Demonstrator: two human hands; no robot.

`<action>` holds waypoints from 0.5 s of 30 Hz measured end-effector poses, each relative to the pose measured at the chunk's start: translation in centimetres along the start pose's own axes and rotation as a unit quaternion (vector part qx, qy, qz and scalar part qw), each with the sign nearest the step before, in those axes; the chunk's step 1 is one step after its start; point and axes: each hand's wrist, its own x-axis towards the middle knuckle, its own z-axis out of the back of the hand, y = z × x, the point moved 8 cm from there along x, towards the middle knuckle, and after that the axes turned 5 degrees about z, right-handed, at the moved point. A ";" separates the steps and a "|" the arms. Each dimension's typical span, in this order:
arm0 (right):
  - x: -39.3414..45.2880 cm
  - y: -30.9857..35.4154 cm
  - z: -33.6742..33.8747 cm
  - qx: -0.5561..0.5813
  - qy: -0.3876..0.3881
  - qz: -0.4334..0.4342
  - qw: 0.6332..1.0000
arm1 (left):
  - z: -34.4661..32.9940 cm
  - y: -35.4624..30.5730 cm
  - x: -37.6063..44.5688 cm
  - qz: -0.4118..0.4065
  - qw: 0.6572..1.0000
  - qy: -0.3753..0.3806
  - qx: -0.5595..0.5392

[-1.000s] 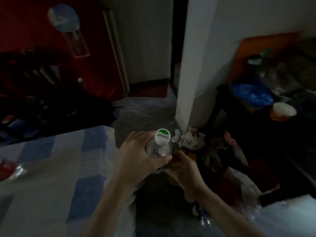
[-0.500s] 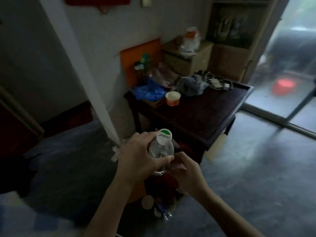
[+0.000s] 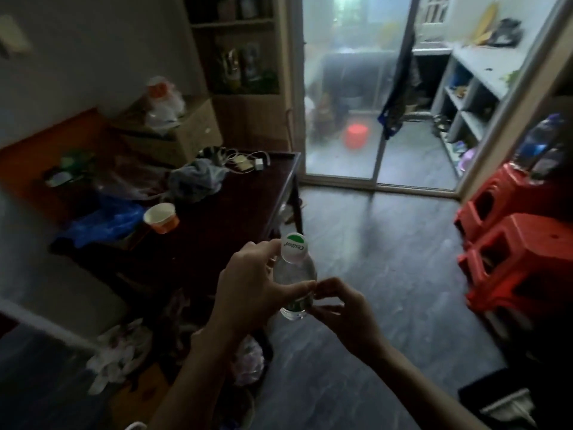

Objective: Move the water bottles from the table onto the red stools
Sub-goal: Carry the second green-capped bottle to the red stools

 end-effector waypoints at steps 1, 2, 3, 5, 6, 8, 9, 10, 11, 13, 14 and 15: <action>-0.3 -0.4 1.9 -0.005 -0.020 -0.004 1.000 | -1.5 -1.1 0.8 -0.009 1.000 0.012 -0.003; -0.6 -0.7 3.7 -0.008 -0.039 -0.007 0.999 | -2.8 -2.2 1.5 -0.019 1.000 0.023 -0.006; -1.0 -0.9 5.4 -0.011 -0.057 -0.011 0.998 | -4.1 -3.4 2.1 -0.032 0.999 0.035 -0.008; -1.8 -1.3 8.6 -0.019 -0.092 -0.020 0.995 | -6.8 -6.0 3.2 -0.064 0.996 0.062 -0.017; -2.2 -1.4 10.2 -0.026 -0.107 -0.024 0.994 | -8.1 -7.3 3.7 -0.080 0.994 0.075 -0.021; -3.0 -1.9 13.0 -0.038 -0.143 -0.035 0.988 | -10.7 -9.5 4.5 -0.113 0.988 0.099 -0.022; -3.4 -2.1 14.3 -0.039 -0.166 -0.040 0.984 | -12.0 -10.5 5.0 -0.130 0.985 0.110 -0.023; -3.8 -2.5 15.6 -0.037 -0.191 -0.047 0.980 | -13.2 -11.5 5.4 -0.144 0.982 0.121 -0.027; -4.2 -2.9 16.8 -0.036 -0.211 -0.055 0.975 | -14.5 -12.4 5.8 -0.157 0.978 0.133 -0.030; -4.8 -3.7 18.9 -0.046 -0.236 -0.073 0.968 | -16.8 -14.2 6.6 -0.182 0.970 0.159 -0.037; -4.9 -4.0 19.9 -0.053 -0.243 -0.080 0.965 | -17.9 -15.1 7.0 -0.194 0.965 0.171 -0.041; -4.9 -4.4 20.9 -0.058 -0.250 -0.085 0.963 | -18.9 -15.9 7.6 -0.204 0.961 0.180 -0.045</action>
